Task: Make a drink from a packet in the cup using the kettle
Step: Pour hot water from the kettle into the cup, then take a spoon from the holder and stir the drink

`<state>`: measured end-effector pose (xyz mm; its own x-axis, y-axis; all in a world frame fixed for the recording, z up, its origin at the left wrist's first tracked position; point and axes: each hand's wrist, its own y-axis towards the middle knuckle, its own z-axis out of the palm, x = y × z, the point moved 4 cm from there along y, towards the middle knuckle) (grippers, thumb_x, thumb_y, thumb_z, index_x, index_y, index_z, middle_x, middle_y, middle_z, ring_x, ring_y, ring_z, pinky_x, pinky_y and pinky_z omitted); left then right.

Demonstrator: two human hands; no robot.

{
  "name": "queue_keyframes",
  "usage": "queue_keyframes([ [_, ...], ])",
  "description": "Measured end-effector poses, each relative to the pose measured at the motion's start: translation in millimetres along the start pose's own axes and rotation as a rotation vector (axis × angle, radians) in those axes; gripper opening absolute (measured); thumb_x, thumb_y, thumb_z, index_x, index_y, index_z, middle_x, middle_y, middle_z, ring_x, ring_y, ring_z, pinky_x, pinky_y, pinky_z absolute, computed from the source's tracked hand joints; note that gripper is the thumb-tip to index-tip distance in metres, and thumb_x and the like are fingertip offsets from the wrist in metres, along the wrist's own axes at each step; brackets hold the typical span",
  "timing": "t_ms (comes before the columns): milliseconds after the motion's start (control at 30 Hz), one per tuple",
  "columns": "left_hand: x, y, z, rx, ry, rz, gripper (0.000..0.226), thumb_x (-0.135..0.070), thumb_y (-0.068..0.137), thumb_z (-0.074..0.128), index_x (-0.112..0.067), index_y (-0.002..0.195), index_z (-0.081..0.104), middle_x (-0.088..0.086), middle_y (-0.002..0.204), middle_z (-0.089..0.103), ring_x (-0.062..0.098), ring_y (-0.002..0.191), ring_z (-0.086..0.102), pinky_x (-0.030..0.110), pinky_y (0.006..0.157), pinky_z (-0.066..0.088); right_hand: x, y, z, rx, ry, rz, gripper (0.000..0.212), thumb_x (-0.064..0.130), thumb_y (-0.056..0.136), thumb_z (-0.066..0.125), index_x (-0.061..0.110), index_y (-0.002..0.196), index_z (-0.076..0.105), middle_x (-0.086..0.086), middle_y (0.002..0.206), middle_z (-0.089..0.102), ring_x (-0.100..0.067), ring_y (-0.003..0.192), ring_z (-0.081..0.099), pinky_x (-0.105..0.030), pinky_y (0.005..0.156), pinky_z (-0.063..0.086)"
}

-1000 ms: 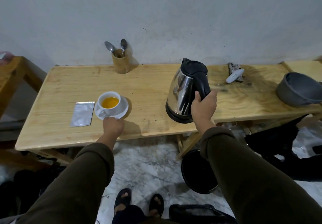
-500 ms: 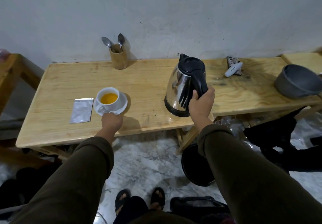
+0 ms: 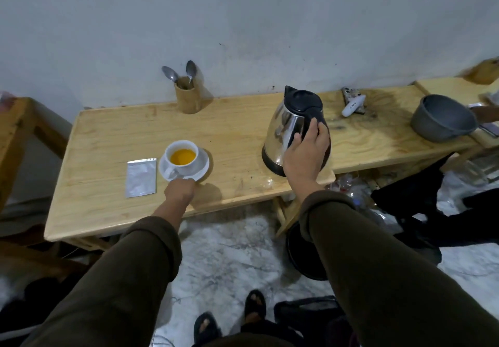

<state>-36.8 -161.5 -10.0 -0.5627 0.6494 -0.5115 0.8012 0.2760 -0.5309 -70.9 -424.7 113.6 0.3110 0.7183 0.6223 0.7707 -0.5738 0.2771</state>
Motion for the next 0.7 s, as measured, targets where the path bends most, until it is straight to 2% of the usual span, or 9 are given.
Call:
queue_keyframes([
  [100,12,2,-12,-0.002,-0.088,-0.023,0.051,-0.032,0.101,0.029,0.0,0.135,0.048,0.022,0.142,0.048,0.036,0.133,0.044,0.038,0.109,0.033,29,-9,11,0.055,0.044,-0.057,0.046,0.021,0.099,0.037,0.009,0.143,0.032,-0.012,0.15,0.029,-0.025,0.139,0.027,-0.037,0.114,0.028],
  [200,21,5,-25,-0.002,-0.263,-0.043,0.058,-0.041,0.099,0.032,0.004,0.132,0.051,0.023,0.138,0.051,0.038,0.128,0.048,0.04,0.105,0.038,56,-13,33,0.174,0.057,-0.1,0.042,0.023,0.099,0.036,0.011,0.139,0.039,-0.009,0.145,0.034,-0.023,0.135,0.033,-0.033,0.111,0.03],
  [333,39,22,-34,-0.002,-0.444,-0.111,0.061,-0.043,0.094,0.037,0.002,0.136,0.045,0.023,0.138,0.051,0.041,0.125,0.05,0.046,0.107,0.041,88,-13,66,0.348,0.057,-0.106,0.034,0.023,0.1,0.038,0.012,0.129,0.052,-0.008,0.138,0.04,-0.024,0.123,0.047,-0.03,0.098,0.039],
  [400,42,26,-38,-0.004,-0.485,-0.114,0.059,-0.041,0.095,0.036,0.001,0.136,0.046,0.022,0.138,0.051,0.04,0.125,0.05,0.044,0.107,0.041,100,-5,87,0.422,0.048,-0.082,0.031,0.022,0.099,0.039,0.012,0.124,0.055,-0.009,0.136,0.042,-0.027,0.116,0.052,-0.028,0.088,0.041],
  [433,42,29,-38,-0.008,-0.492,-0.108,0.056,-0.038,0.097,0.036,0.001,0.135,0.048,0.022,0.138,0.051,0.039,0.126,0.049,0.042,0.106,0.041,107,0,99,0.466,0.044,-0.072,0.03,0.021,0.099,0.04,0.011,0.122,0.056,-0.01,0.135,0.043,-0.028,0.114,0.053,-0.028,0.087,0.043],
  [567,43,46,-31,0.061,-0.572,-0.13,0.05,-0.037,0.095,0.043,-0.001,0.127,0.058,0.022,0.132,0.058,0.036,0.122,0.054,0.045,0.106,0.043,137,26,147,0.615,-0.024,-0.151,0.031,0.015,0.096,0.041,0.003,0.117,0.06,-0.017,0.128,0.056,-0.032,0.116,0.053,-0.036,0.1,0.044],
  [700,47,63,-28,0.126,-0.716,-0.159,0.052,-0.037,0.088,0.059,0.002,0.121,0.06,0.025,0.124,0.062,0.032,0.103,0.061,0.045,0.094,0.049,171,56,193,0.727,-0.112,-0.229,0.032,0.013,0.095,0.039,-0.001,0.113,0.062,-0.019,0.12,0.062,-0.034,0.112,0.057,-0.036,0.091,0.046],
])
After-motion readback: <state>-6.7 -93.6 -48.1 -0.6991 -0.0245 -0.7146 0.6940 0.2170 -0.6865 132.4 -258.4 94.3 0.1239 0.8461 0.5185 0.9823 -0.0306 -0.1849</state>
